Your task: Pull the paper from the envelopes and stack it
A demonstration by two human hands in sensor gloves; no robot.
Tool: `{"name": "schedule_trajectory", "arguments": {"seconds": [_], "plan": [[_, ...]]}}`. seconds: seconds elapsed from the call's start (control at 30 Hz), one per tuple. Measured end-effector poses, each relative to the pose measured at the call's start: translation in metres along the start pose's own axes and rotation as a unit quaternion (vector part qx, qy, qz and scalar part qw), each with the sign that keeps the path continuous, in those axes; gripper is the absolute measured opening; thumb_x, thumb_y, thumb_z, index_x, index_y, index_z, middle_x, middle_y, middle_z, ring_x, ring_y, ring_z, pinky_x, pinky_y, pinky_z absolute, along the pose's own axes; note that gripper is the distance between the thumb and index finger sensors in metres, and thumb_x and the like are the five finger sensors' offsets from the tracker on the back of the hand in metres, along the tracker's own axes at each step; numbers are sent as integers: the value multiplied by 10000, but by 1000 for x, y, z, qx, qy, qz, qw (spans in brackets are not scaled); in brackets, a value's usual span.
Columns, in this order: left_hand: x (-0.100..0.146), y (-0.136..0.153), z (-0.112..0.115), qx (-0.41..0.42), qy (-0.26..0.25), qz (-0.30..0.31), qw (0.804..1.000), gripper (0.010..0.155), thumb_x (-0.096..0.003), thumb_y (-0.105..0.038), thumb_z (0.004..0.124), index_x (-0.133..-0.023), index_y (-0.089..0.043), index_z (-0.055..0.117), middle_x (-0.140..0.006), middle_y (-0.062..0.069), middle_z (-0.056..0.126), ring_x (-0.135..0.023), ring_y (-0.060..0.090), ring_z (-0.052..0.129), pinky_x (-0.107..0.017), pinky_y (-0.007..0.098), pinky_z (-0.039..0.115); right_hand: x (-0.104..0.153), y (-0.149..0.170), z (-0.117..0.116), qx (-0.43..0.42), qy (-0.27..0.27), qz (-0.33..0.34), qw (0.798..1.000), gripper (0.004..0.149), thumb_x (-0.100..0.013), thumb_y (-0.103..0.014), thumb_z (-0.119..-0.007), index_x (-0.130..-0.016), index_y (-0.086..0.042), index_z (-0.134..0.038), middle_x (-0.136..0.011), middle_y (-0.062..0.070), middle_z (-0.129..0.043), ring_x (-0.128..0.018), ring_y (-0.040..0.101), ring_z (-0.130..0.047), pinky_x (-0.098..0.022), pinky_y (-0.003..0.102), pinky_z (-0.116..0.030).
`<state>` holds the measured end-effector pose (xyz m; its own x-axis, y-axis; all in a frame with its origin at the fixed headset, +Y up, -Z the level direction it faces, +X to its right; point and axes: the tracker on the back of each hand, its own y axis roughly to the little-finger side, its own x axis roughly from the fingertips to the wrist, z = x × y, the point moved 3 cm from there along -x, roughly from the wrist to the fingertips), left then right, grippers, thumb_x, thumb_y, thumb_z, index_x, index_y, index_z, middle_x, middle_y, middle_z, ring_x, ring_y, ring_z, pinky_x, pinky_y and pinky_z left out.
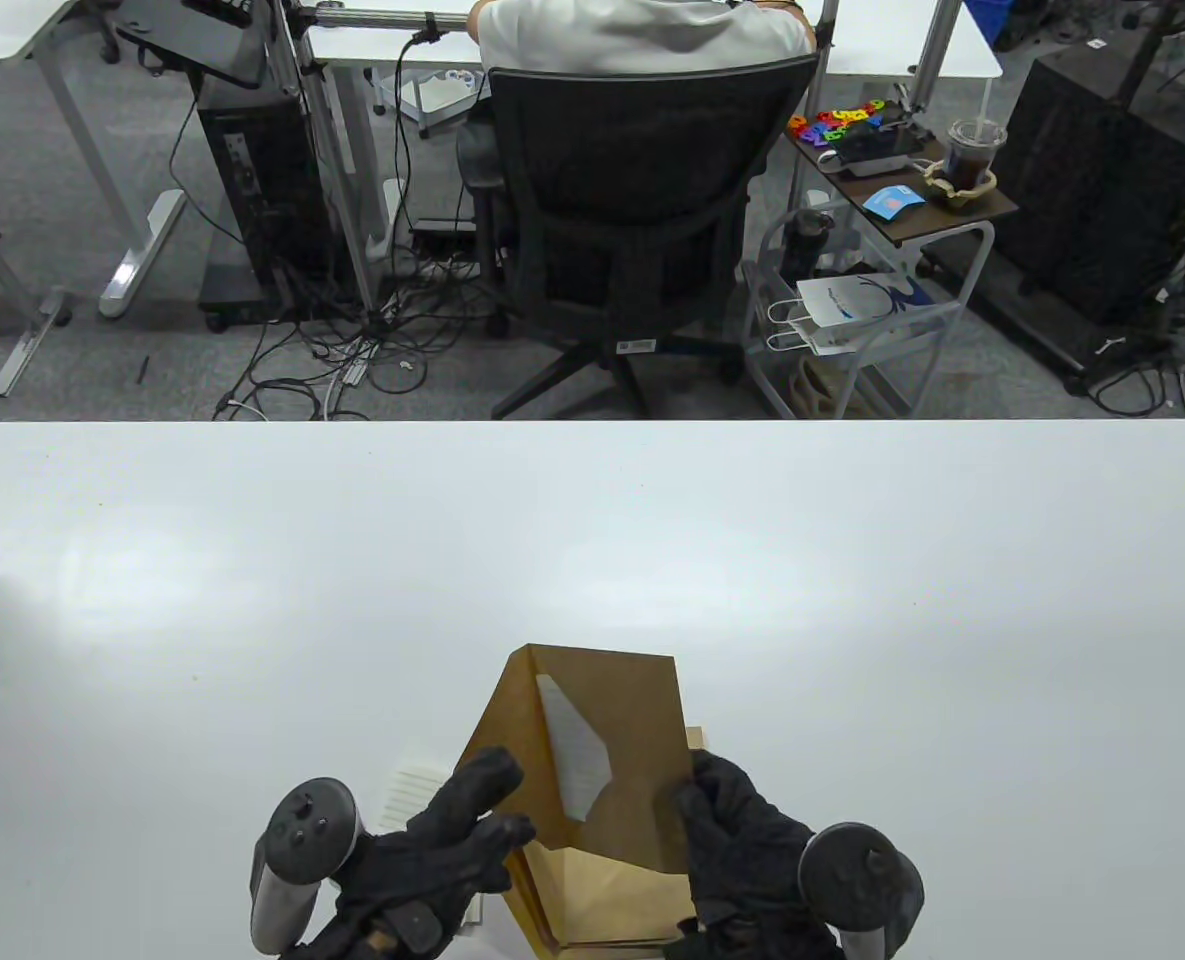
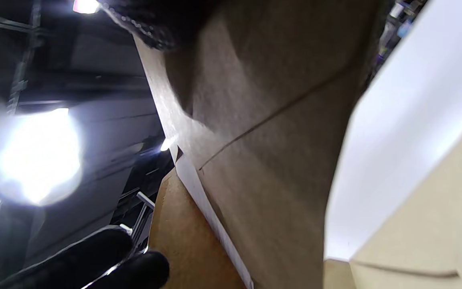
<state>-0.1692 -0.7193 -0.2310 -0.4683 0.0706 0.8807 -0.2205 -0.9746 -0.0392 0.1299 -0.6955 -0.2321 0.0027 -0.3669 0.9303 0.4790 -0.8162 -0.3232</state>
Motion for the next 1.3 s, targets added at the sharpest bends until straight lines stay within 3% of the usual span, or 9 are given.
{"name": "schedule_trajectory", "arguments": {"seconds": [0.23, 0.43, 0.53, 0.63, 0.77, 0.87, 0.93, 1.07, 1.3], "plan": [[-5, 14, 11, 15, 16, -31, 999, 932, -521, -611, 723, -1113, -120, 196, -1139, 179, 359, -875, 470, 870, -515, 486, 888, 3, -17, -10, -61, -67, 58, 994, 416, -407, -326, -714, -816, -249, -730, -805, 45, -939, -640, 235, -1075, -528, 485, -859], [-8, 10, 6, 8, -12, 5, 1000, 923, -512, -590, 759, -1114, -150, 214, -1130, 107, 482, -679, 284, 1058, -428, 367, 947, -3, -5, -21, -215, -153, 15, 964, 418, -384, -309, -696, -794, -246, -743, -836, 67, -922, -700, 279, -1044, -572, 536, -816], [-9, 8, 6, 24, -12, 20, 999, 893, -513, -569, 771, -1119, -169, 252, -1109, 77, 569, -618, 234, 1088, -398, 339, 957, -3, -3, -25, -244, -171, 5, 954, 417, -378, -301, -699, -788, -244, -753, -842, 69, -921, -715, 291, -1035, -600, 557, -779], [-9, 8, 7, 33, -7, 20, 999, 862, -514, -542, 785, -1118, -155, 307, -1082, 73, 628, -573, 213, 1100, -375, 333, 959, -3, -2, -26, -235, -171, 5, 957, 417, -381, -306, -698, -790, -249, -751, -844, 63, -920, -721, 287, -1032, -600, 563, -776], [-7, 8, -1, 16, -41, 7, 999, 792, -510, -501, 820, -1102, -140, 435, -977, 41, 765, -503, 178, 1108, -341, 324, 960, -3, 0, -22, -219, -146, 1, 965, 414, -391, -312, -705, -798, -246, -747, -842, 65, -919, -714, 285, -1031, -593, 556, -780], [-6, 4, -8, -13, -63, 17, 998, 636, -506, -455, 858, -1035, -161, 662, -846, 26, 909, -429, 182, 1127, -295, 339, 966, -3, 3, -18, -188, -116, -7, 975, 412, -410, -326, -718, -811, -236, -745, -821, 75, -931, -670, 280, -1050, -559, 536, -808], [-4, -3, -12, -63, -89, 38, 993, 474, -496, -423, 882, -921, -215, 841, -761, 13, 980, -383, 182, 1134, -269, 347, 969, -2, 3, -16, -159, -96, -10, 983, 413, -422, -330, -731, -820, -218, -747, -800, 96, -942, -616, 284, -1072, -518, 530, -831], [0, -12, -18, -135, -123, 55, 982, 444, -480, -406, 907, -872, -199, 891, -702, 18, 1010, -338, 162, 1137, -239, 343, 971, 1, 0, -11, -51, -56, -11, 997, 410, -434, -321, -777, -814, -166, -781, -707, 135, -999, -489, 300, -1111, -429, 520, -871], [1, -17, -31, -186, -153, 52, 969, 441, -465, -388, 920, -854, -182, 911, -670, 32, 1024, -311, 160, 1137, -219, 347, 970, 2, -7, -8, 106, -33, -9, 994, 401, -419, -313, -835, -766, -112, -850, -556, 136, -1060, -339, 276, -1139, -334, 489, -906]]}}
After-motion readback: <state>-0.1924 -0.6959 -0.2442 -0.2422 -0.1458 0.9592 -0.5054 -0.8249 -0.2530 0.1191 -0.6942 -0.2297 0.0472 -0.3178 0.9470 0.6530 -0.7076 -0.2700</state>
